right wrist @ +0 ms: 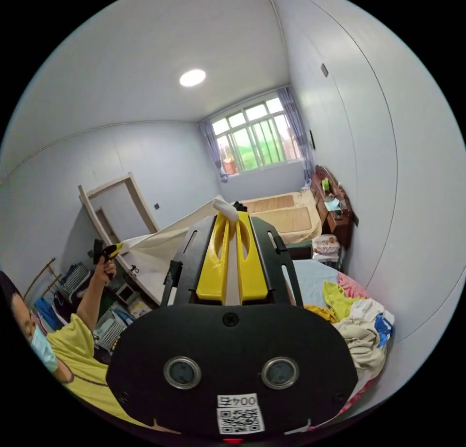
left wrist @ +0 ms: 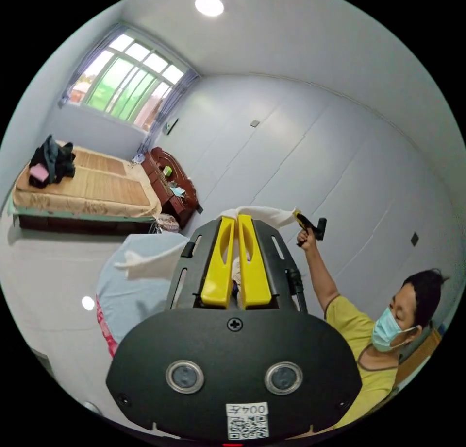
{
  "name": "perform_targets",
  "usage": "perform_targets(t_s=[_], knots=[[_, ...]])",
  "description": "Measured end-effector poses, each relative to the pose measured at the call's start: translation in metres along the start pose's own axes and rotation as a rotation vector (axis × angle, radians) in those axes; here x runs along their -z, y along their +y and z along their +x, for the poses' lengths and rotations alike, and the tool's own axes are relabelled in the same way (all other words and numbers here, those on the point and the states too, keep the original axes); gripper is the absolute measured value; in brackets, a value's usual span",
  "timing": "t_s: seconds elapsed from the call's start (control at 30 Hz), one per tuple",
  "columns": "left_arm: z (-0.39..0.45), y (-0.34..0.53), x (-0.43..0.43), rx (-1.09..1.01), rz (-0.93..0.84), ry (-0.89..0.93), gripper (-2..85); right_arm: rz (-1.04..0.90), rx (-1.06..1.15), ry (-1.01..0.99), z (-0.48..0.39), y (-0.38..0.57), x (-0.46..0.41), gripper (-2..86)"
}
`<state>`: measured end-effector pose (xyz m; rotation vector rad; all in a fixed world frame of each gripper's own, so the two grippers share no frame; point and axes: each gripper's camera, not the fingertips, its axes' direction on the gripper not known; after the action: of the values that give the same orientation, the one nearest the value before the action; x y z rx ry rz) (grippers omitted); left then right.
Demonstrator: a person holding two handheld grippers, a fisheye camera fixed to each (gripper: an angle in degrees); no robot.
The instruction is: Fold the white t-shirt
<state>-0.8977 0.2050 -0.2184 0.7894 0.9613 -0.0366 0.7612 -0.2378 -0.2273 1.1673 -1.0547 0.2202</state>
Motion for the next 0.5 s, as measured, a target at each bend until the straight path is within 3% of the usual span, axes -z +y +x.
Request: perform_targets(t_s=[0.2,0.33,0.5], knots=[[-0.033,0.075,-0.056,0.006,-0.205,-0.057,2.3,-0.187,0.024,-0.097,0.036,0.109,0.004,0.7],[-0.100,0.169,-0.118,0.142,-0.429,-0.063,2.2,-0.349,-0.072,-0.106,0.076,0.239,-0.017,0.8],[-0.172,0.283,-0.177,0.323,-0.577,-0.081,1.8,-0.562,-0.241,-0.015,0.116,0.401,-0.049,1.0]])
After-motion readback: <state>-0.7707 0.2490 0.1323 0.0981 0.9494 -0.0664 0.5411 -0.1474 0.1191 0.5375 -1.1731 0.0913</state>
